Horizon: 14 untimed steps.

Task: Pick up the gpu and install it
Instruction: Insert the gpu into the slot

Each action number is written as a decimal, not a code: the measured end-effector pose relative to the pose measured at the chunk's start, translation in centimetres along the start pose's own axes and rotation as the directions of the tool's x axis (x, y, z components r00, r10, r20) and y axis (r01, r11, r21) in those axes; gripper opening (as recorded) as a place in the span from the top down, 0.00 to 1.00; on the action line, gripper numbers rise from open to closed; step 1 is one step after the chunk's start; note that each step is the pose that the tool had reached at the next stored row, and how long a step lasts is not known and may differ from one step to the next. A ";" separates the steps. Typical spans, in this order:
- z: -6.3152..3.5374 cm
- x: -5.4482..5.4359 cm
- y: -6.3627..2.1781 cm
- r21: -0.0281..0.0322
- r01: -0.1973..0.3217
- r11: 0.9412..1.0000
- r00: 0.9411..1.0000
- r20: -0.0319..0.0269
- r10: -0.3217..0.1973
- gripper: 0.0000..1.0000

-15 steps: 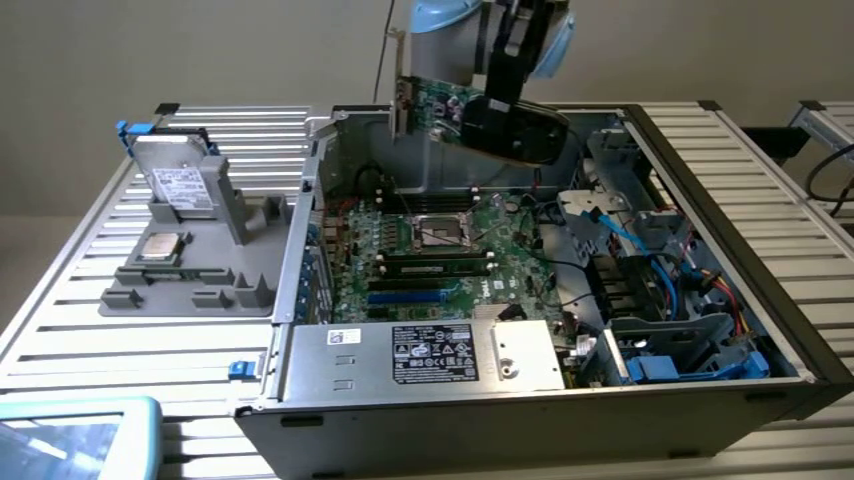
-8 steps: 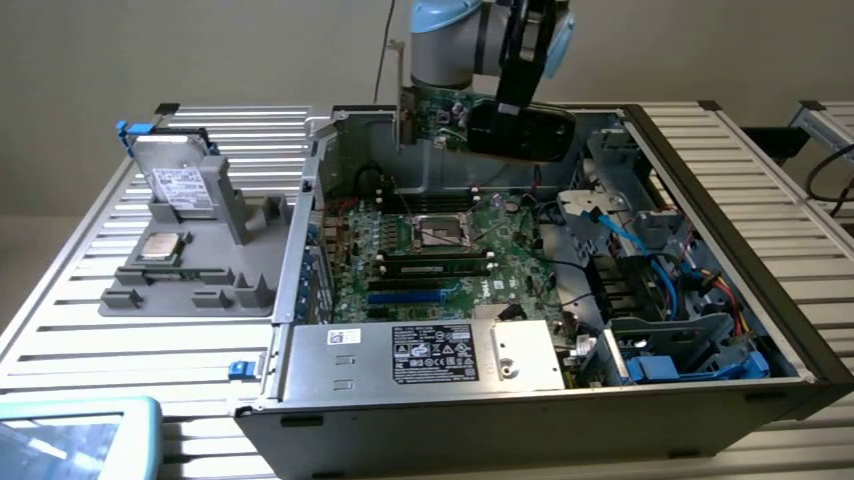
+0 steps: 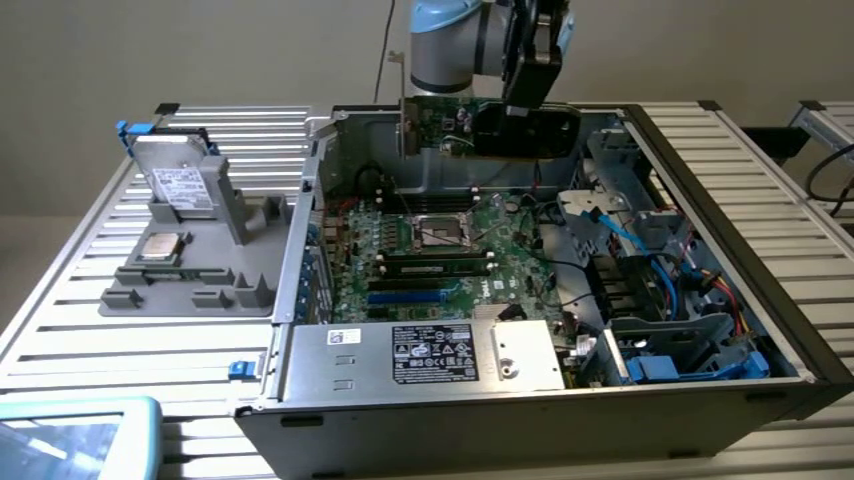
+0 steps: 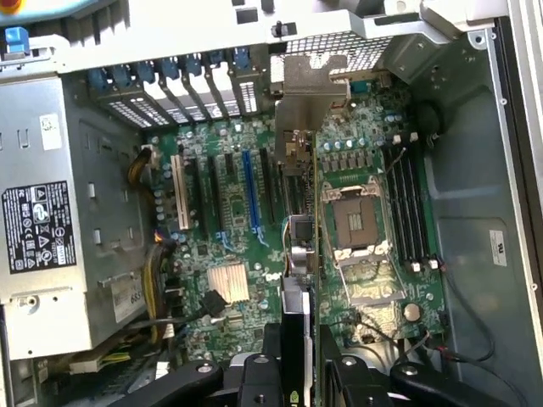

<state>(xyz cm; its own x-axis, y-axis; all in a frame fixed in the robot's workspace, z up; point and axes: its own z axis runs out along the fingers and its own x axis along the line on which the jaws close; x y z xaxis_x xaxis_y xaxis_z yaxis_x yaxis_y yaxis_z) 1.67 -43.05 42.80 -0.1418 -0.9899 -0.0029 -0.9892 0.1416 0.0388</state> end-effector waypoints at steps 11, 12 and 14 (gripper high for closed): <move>0.20 -0.1 0.14 0.007 0.036 0.999 0.999 -0.013 -0.036 0.73; 0.27 -0.2 0.16 0.008 0.042 0.999 0.999 -0.017 -0.042 0.73; 0.41 -0.3 0.20 0.009 0.055 0.998 0.998 -0.025 -0.055 0.73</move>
<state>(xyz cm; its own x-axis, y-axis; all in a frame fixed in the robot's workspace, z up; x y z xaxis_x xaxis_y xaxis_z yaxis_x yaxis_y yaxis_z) 1.50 -42.75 42.40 -0.0865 -0.9961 0.0201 -0.9958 0.0870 0.0296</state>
